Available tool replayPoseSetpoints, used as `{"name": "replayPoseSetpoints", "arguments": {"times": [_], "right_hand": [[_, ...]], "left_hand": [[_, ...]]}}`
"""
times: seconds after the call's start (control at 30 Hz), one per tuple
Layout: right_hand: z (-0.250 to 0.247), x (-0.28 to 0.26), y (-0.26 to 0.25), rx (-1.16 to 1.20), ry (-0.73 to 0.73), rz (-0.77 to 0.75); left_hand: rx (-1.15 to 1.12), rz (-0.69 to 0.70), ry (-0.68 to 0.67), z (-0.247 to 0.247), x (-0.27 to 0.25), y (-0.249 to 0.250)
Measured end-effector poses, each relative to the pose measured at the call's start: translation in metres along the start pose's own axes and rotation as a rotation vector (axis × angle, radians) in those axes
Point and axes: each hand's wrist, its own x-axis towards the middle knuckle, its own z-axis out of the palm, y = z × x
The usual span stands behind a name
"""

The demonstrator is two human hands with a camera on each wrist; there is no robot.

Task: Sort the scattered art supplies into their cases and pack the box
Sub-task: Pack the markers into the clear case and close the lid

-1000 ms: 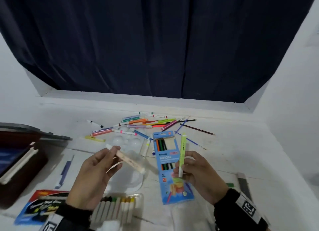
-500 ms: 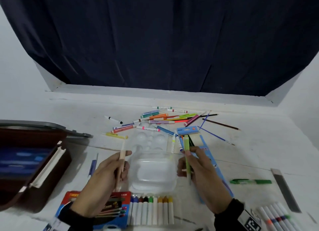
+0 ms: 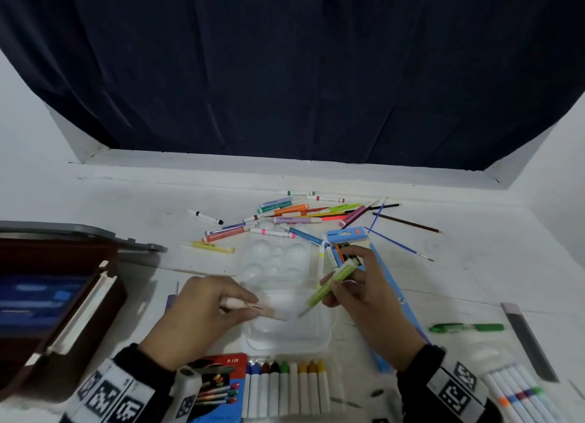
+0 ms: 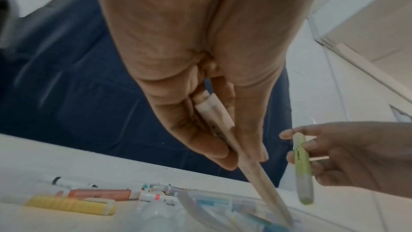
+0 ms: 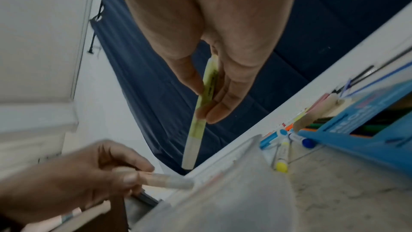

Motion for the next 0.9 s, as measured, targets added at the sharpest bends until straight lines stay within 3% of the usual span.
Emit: {"name": "replayPoseSetpoints", "arguments": {"times": [0.2,0.37,0.6,0.77,0.9], "right_hand": [[0.005,0.006,0.002,-0.329,-0.093,-0.078],[0.005,0.01,0.011,-0.664,-0.206,-0.221],[0.009,0.018,0.015,-0.908,-0.336,-0.354],[0.018,0.016,0.016,-1.097,-0.459,-0.332],[0.023,0.017,0.015,-1.159,-0.474,-0.305]], "left_hand": [[0.177,0.22,-0.303,0.019,0.017,-0.005],[0.269,0.192,-0.425,0.025,0.026,-0.005],[0.474,0.161,-0.411,0.03,0.032,0.006],[0.501,0.097,-0.367,0.037,0.035,0.009],[0.541,0.064,-0.34,0.042,0.038,0.011]]}}
